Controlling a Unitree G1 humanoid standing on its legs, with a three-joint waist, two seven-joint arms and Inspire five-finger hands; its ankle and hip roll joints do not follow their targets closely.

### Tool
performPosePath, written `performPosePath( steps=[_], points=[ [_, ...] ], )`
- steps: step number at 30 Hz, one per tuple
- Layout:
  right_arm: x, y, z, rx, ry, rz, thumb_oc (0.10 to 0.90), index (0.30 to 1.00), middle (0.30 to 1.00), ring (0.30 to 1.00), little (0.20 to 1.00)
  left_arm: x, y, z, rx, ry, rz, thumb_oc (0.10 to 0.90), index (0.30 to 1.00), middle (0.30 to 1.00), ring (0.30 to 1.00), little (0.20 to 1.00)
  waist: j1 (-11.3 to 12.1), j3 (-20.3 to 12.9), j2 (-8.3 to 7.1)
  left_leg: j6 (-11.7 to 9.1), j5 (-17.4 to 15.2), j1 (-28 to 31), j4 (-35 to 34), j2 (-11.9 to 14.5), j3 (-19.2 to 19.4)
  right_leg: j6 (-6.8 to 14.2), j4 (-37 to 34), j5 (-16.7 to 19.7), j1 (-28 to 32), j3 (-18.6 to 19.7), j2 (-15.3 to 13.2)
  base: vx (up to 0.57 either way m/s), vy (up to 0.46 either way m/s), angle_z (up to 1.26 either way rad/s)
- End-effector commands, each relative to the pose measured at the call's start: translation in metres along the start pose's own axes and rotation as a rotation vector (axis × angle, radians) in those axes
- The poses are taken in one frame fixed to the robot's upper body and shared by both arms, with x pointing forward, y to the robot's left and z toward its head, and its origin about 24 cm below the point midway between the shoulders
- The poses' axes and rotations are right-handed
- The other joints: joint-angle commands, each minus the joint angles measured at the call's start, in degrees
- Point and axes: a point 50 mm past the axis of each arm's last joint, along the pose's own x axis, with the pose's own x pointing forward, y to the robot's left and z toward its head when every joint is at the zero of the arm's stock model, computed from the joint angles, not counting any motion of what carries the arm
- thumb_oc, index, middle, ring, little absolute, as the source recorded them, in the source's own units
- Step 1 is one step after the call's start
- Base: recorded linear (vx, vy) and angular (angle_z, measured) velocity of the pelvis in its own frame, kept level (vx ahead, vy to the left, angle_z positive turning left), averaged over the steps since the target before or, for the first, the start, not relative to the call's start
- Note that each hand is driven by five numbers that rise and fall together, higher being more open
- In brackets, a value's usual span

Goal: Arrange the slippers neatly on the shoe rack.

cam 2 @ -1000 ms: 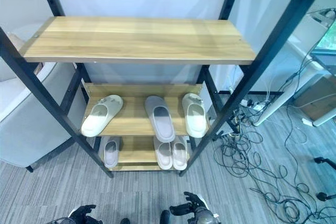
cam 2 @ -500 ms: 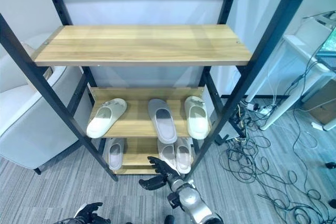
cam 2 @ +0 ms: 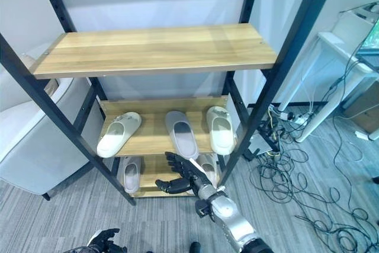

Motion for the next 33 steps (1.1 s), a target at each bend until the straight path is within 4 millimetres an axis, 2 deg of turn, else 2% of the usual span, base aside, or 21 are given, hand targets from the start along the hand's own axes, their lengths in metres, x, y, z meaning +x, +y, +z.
performPosePath(
  steps=[1, 8, 12, 21, 24, 25, 28, 31, 32, 33],
  points=[
    [0.003, -0.003, 0.082, 0.015, -0.412, -0.011, 0.8, 0.9, 0.9, 0.9, 0.9, 0.002, -0.011, 0.004, 0.08, -0.007, -0.045, 0.8, 0.9, 0.9, 0.9, 0.9, 0.3, -0.47, -0.27, -1.44, -2.18, -2.68, 0.27, 0.0, 0.98, 3.8, 0.76, -9.55, 5.12, 0.89, 0.34, 0.0, 0.0, 0.0],
    [0.001, -0.007, 0.096, 0.015, -0.492, -0.066, 0.8, 0.9, 0.9, 0.9, 0.9, 0.0, -0.017, 0.0, 0.074, 0.003, -0.055, 0.8, 0.9, 0.9, 0.9, 0.9, 0.39, -0.9, 0.04, -1.4, -2.29, -2.55, 0.27, 0.06, 0.96, 3.83, 0.76, -9.59, 5.15, 0.76, 0.26, 0.0, 0.0, 0.0],
    [0.003, -0.01, 0.115, -0.06, -0.571, -0.119, 0.8, 0.9, 0.9, 0.9, 0.9, -0.001, -0.02, -0.001, 0.079, 0.0, -0.058, 0.8, 0.9, 0.9, 0.9, 0.9, 0.99, -1.13, 0.09, -1.3, -2.42, -2.43, 0.27, 0.07, 0.76, 3.92, 0.76, -9.59, 5.28, 0.56, 0.17, 0.0, 0.0, 0.0],
    [-0.002, -0.024, 0.178, -0.454, -0.797, -0.337, 0.8, 0.9, 0.9, 0.9, 0.9, -0.003, -0.023, -0.005, 0.109, 0.001, -0.052, 0.8, 0.9, 0.9, 0.9, 0.9, 2.65, -1.52, -0.12, -1.26, -2.37, -2.65, 0.27, -0.01, 0.11, 4.04, 0.76, -9.79, 5.37, -0.37, 0.07, 0.0, 0.002, 0.0],
    [-0.002, -0.028, 0.189, -0.532, -0.827, -0.388, 0.8, 0.9, 0.9, 0.9, 0.9, -0.003, -0.023, -0.006, 0.118, 0.001, -0.05, 0.8, 0.9, 0.9, 0.9, 0.9, 3.16, -1.55, -0.24, -1.29, -2.37, -2.69, 0.27, -0.03, -0.08, 4.09, 0.76, -9.82, 5.43, -0.66, 0.01, 0.01, 0.012, 0.04],
    [-0.002, -0.035, 0.198, -0.634, -0.842, -0.447, 0.8, 0.9, 0.9, 0.9, 0.9, -0.004, -0.023, -0.009, 0.131, 0.005, -0.048, 0.8, 0.9, 0.9, 0.9, 0.9, 3.67, -1.6, -0.47, -1.31, -2.37, -2.74, 0.27, -0.05, -0.26, 4.13, 0.76, -9.9, 5.52, -0.91, 0.0, 0.0, 0.0, 0.0],
    [-0.002, -0.043, 0.205, -0.732, -0.84, -0.495, 0.8, 0.9, 0.9, 0.9, 0.9, -0.004, -0.023, -0.01, 0.138, 0.007, -0.05, 0.8, 0.9, 0.9, 0.9, 0.9, 4.11, -1.49, -0.61, -1.34, -2.36, -2.83, 0.27, -0.1, -0.44, 4.19, 0.76, -9.92, 5.52, -1.21, 0.0, 0.0, 0.004, 0.02],
    [0.0, -0.059, 0.214, -0.905, -0.797, -0.568, 0.8, 0.9, 0.9, 0.9, 0.9, -0.005, -0.02, -0.013, 0.152, 0.016, -0.05, 0.8, 0.9, 0.9, 0.9, 0.9, 4.68, -1.4, -1.08, -1.4, -2.31, -2.98, 0.27, -0.15, -0.82, 4.33, 0.76, -9.87, 5.52, -1.8, -0.07, 0.01, 0.011, 0.07],
    [0.0, -0.059, 0.214, -0.905, -0.797, -0.568, 0.8, 0.9, 0.9, 0.9, 0.9, -0.005, -0.021, -0.013, 0.152, 0.016, -0.05, 0.8, 0.9, 0.9, 0.9, 0.9, 4.66, -1.38, -1.07, -1.4, -2.31, -2.98, 0.27, -0.15, -0.82, 4.33, 0.76, -9.87, 5.53, -1.81, -0.07, 0.02, 0.019, 0.09],
    [0.002, -0.069, 0.215, -0.981, -0.752, -0.596, 0.8, 0.9, 0.9, 0.9, 0.9, -0.005, -0.019, -0.016, 0.16, 0.02, -0.048, 0.8, 0.9, 0.9, 0.9, 0.9, 4.98, -1.3, -1.39, -1.41, -2.29, -3.12, 0.27, -0.14, -0.98, 4.43, 0.76, -9.8, 5.44, -2.0, -0.1, 0.02, 0.018, 0.11]
  ],
)
